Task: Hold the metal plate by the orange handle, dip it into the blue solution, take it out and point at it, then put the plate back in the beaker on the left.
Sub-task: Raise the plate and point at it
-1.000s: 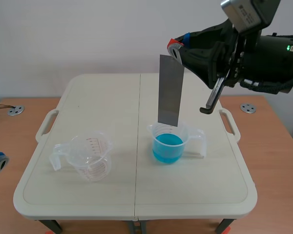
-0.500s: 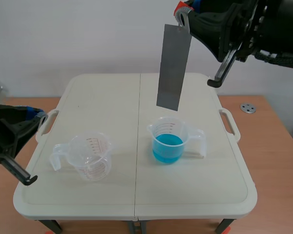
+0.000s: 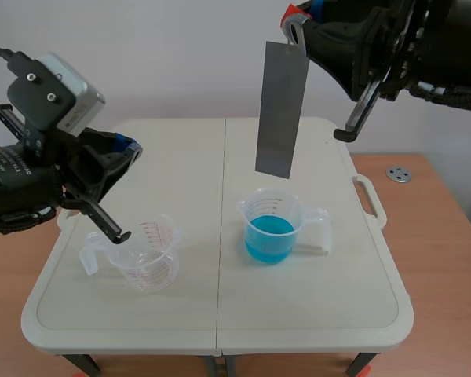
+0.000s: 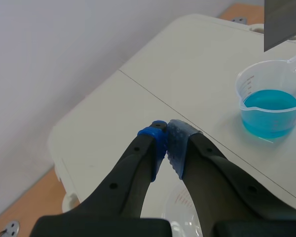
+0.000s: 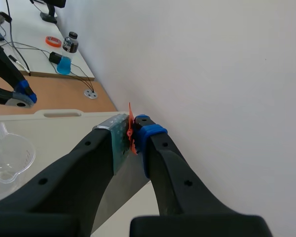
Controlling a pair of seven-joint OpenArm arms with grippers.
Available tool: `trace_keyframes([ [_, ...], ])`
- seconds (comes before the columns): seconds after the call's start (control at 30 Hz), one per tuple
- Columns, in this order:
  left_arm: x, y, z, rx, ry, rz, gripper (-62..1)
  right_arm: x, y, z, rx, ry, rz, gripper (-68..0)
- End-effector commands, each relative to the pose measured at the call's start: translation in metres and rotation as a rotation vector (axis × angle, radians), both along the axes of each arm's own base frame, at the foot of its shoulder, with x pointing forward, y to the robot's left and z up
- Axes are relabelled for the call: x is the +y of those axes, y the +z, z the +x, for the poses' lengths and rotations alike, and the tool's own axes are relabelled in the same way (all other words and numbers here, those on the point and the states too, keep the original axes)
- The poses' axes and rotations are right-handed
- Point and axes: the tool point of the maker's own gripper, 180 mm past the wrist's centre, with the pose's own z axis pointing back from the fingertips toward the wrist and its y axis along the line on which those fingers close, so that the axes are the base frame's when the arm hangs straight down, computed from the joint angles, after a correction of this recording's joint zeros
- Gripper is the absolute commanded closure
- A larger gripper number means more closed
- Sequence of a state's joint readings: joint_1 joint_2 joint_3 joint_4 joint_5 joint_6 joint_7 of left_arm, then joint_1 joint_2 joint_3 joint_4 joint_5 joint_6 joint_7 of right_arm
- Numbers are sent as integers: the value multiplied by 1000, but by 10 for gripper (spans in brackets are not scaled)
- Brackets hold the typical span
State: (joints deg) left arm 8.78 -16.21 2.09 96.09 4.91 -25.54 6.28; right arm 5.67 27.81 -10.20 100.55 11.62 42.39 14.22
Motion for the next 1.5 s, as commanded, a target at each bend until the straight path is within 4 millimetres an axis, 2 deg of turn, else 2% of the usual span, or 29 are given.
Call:
trace_keyframes([
  [0.0, -1, 3, 6, -12, 2, -17, -29, -1, 10, -2, -29, 14, 11, -13],
  [0.33, -30, -3, 30, -18, -62, 5, -29, -1, 10, -1, -26, 12, 10, -13],
  [0.6, -65, -6, 27, -4, -167, 3, -29, -1, 10, -1, -26, 13, 11, -13],
  [0.93, -93, -2, 26, 0, -240, -2, -29, -1, 10, -2, -26, 13, 11, -13],
  [1.23, -109, -16, 33, 32, -258, 11, -29, -1, 10, -2, -26, 13, 11, -13],
  [1.47, -110, -17, 33, 38, -258, 7, -29, -1, 10, -2, -26, 13, 11, -13],
])
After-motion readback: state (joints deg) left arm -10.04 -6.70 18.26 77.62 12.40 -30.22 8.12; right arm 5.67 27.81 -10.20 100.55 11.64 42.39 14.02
